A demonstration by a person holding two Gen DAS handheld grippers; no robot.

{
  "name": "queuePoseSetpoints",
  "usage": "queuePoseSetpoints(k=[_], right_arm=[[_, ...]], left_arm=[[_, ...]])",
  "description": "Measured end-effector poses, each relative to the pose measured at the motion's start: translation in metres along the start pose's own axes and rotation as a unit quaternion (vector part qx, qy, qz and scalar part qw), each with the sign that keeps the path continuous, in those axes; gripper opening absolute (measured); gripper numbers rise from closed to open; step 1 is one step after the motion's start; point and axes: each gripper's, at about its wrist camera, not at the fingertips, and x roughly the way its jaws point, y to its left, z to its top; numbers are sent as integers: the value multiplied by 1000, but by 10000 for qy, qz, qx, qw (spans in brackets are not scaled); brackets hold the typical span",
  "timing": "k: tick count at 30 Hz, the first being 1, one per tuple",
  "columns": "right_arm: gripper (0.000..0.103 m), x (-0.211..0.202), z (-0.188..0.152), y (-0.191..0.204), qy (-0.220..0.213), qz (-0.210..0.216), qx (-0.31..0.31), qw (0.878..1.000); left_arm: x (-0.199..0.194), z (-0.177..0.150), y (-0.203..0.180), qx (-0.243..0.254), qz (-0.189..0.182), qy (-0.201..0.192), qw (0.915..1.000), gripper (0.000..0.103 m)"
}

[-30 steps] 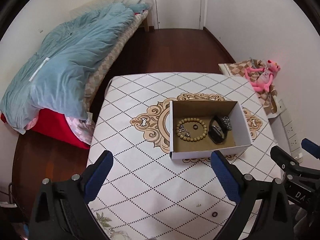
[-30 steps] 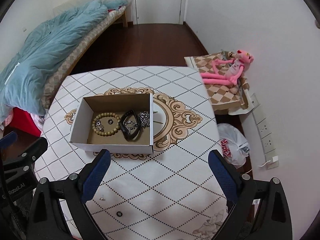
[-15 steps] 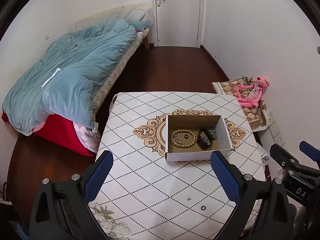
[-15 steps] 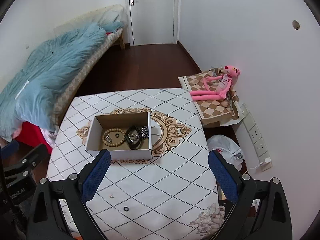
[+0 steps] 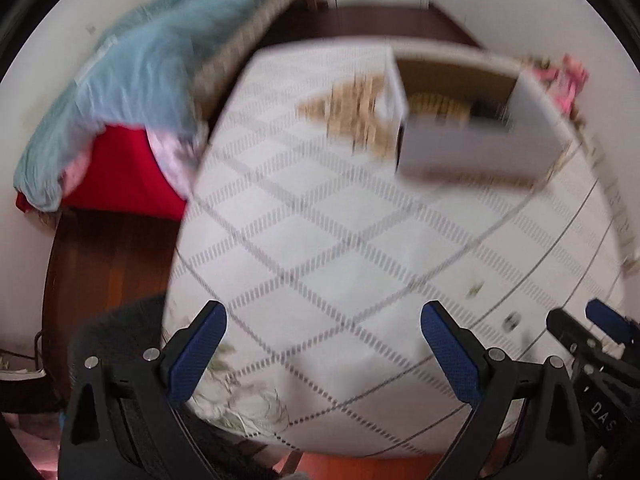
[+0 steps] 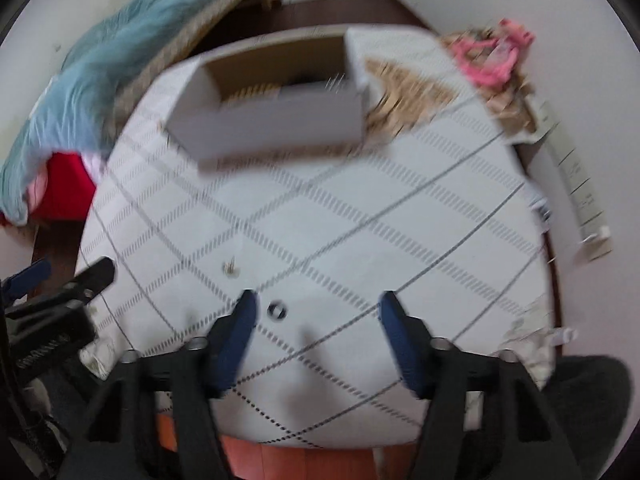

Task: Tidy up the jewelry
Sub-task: 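Lift both tools up and away from the box, then grasp the black ring with the right tool while the left tool grasps the gold charm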

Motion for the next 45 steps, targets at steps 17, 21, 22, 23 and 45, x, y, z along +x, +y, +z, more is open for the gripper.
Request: queuePoseSetpoints(k=[17, 21, 22, 23, 45], right_arm=[[13, 39, -12, 27, -85, -398, -586, 9975], [13, 31, -12, 12, -115, -268, -339, 9990], [13, 25, -12, 5, -169, -236, -215, 9993], [13, 21, -11, -1, -204, -228, -121, 9995], [13, 20, -9, -71, -276, -557, 756, 9952]], left_arm=[[43, -17, 11, -51, -106, 563, 9983, 99], [34, -15, -1, 68, -191, 394, 9990, 99], [32, -14, -6, 94, -246, 351, 9990, 99], [30, -12, -9, 110, -308, 327, 9989, 99], [36, 0, -87, 649, -1335, -189, 9887, 18]])
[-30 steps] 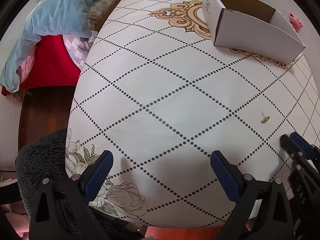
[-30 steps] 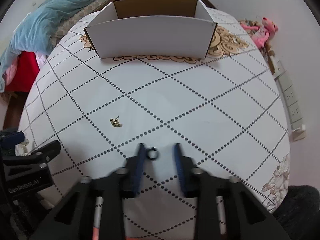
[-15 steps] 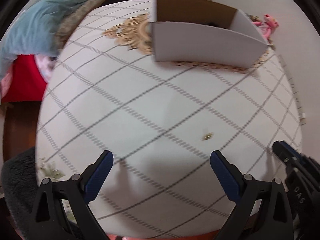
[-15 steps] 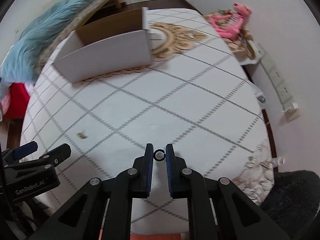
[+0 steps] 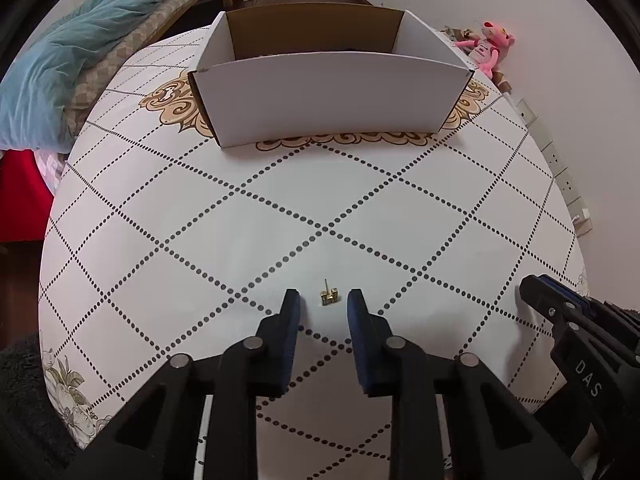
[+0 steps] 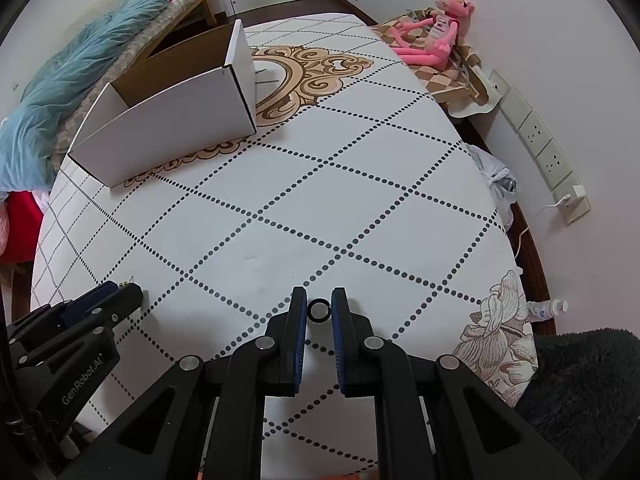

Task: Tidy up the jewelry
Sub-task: 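Grasp the black ring with the right tool while the left tool grasps the gold charm, then carry both items over the white box while both tools open to drop them inside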

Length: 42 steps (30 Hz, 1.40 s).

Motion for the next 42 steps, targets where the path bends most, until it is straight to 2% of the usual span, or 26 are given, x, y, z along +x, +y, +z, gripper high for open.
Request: queuePoseSetpoints(k=[1, 5, 15, 20, 27, 32, 34, 36, 39, 40, 41, 42], right_arm=[[13, 0, 0, 0, 5, -6, -5, 10000], [13, 1, -1, 1, 11, -8, -26, 10000], [13, -12, 2, 5, -162, 25, -85, 9998], [13, -26, 8, 9, -322, 108, -120, 9994], [13, -49, 29, 14, -644, 310, -85, 9974], [13, -50, 34, 16, -653, 436, -19, 9969], [13, -46, 31, 17, -600, 439, -27, 9972], [13, -42, 28, 17, -537, 442, -36, 9976], [13, -38, 22, 15, -466, 404, -30, 9981], [13, -36, 21, 13, -443, 389, -16, 9983], [13, -35, 20, 11, -426, 369, 4, 9984], [13, -35, 20, 10, -419, 356, 14, 9985]], left_arm=[[0, 0, -1, -7, -6, -31, 10000, 14], [-2, -3, 1, -18, -61, -84, 9999, 7], [-17, -5, 0, -30, -212, -295, 9993, 5], [-41, 1, 2, -8, -285, -546, 9981, 5], [-82, 25, 35, -376, -536, -909, 9937, 5], [-80, 25, 51, -590, -646, -824, 9928, 5], [-72, 19, 49, -573, -684, -669, 9938, 5], [-56, 12, 47, -723, -891, -372, 9927, 8], [-33, 4, 37, -746, -780, -55, 9941, 18], [-28, 2, 33, -707, -727, -21, 9948, 32], [-21, 0, 28, -663, -686, 31, 9954, 50], [-18, -2, 24, -638, -691, 41, 9956, 53]])
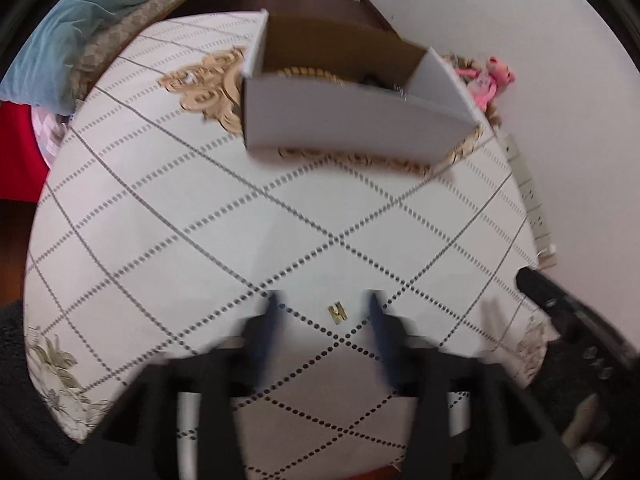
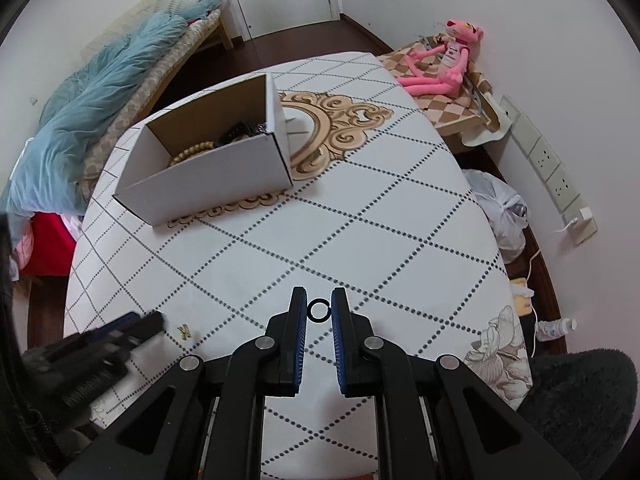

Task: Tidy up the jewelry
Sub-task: 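Carry both items over the white box while both tools open to drop them inside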

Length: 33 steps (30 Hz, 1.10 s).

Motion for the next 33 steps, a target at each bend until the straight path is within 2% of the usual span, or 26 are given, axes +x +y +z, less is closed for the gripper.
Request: queuePoseSetpoints(k=[3, 9, 10, 11, 12, 14, 18, 21, 27, 33], right_arm=[[13, 1, -1, -6, 6, -72, 42, 10000], [13, 3, -1, -13, 17, -128, 135, 9998], [13, 2, -1, -13, 12, -130, 138, 9998], [13, 2, -1, -13, 0, -135, 138, 9998], [13, 2, -1, -13, -8, -139, 137, 9998], [13, 1, -1, -12, -32, -140, 140, 9998], [13, 0, 2, -11, -70, -110, 161, 9998], [13, -7, 6, -11, -162, -66, 182, 9997], [13, -24, 27, -13, -376, 139, 276, 9988], [13, -29, 68, 3, -486, 574, 214, 9969]], left_arm=[[14, -4, -8, 153, 116, 89, 9998, 53], [18, -10, -24, 539, 416, -97, 9976, 51], [17, -11, -25, 606, 461, -134, 9970, 41], [17, -12, -25, 652, 504, -164, 9965, 23], [16, -15, -26, 748, 543, -194, 9955, 15], [15, -17, -23, 745, 494, -205, 9958, 6], [9, -16, -13, 555, 271, -205, 9979, 4], [-10, -9, -7, 436, 106, -356, 9984, 4], [-59, 24, 6, 210, -242, -740, 9967, 4], [-76, 71, 4, 156, -423, -879, 9951, 4]])
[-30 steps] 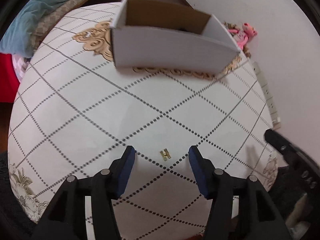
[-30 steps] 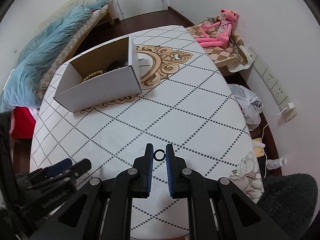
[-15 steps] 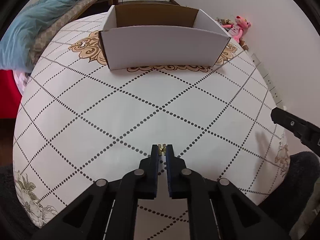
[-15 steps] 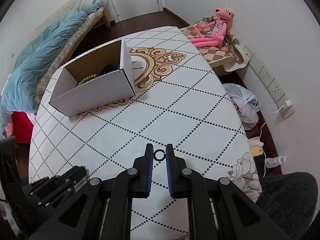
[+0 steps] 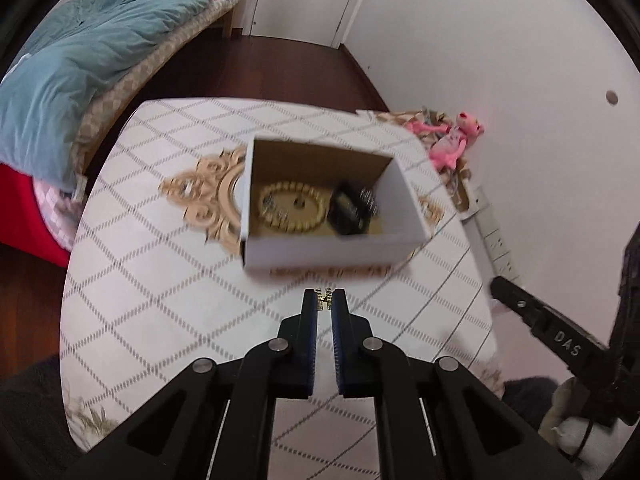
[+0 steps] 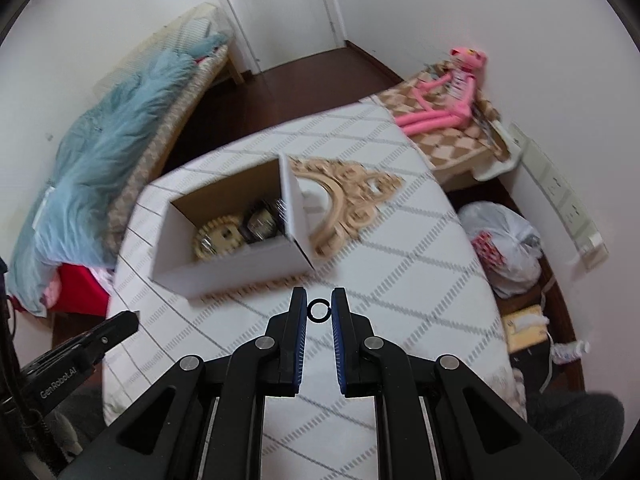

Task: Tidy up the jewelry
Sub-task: 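Carry both items over the white box while both tools open to drop them inside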

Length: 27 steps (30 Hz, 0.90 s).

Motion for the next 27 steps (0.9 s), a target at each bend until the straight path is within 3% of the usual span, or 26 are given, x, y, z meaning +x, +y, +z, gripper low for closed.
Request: queuePoseSetpoints(k=[9, 17, 19, 21, 22, 23, 24, 25, 27], right_arm=[[13, 58, 74, 29, 558, 603, -75, 9966], [13, 119, 113, 56, 1230, 658, -389, 9895], [13, 129, 118, 63, 1382, 717, -444, 9868], [13, 139, 121, 67, 1550, 809, -446, 9836], [13, 142, 122, 69, 1631, 859, -438, 9819], [14, 146, 123, 71, 1729, 894, -414, 9800], [14, 150, 124, 73, 1788, 911, -404, 9788], [14, 152, 125, 74, 1837, 917, -396, 9779], [17, 152, 126, 74, 1806, 788, -404, 9796]], left_arm=[[36, 76, 5, 70, -86, 204, 9997, 4], [76, 106, 24, -96, 108, 719, 9973, 7], [82, 111, 27, -116, 364, 817, 9959, 10], [83, 113, 29, -104, 607, 808, 9948, 18], [82, 114, 31, -109, 697, 755, 9947, 34], [81, 115, 33, -125, 729, 728, 9946, 63], [78, 116, 36, -170, 789, 645, 9946, 74], [75, 117, 37, -191, 831, 570, 9947, 79], [69, 117, 39, -176, 971, 482, 9940, 79]])
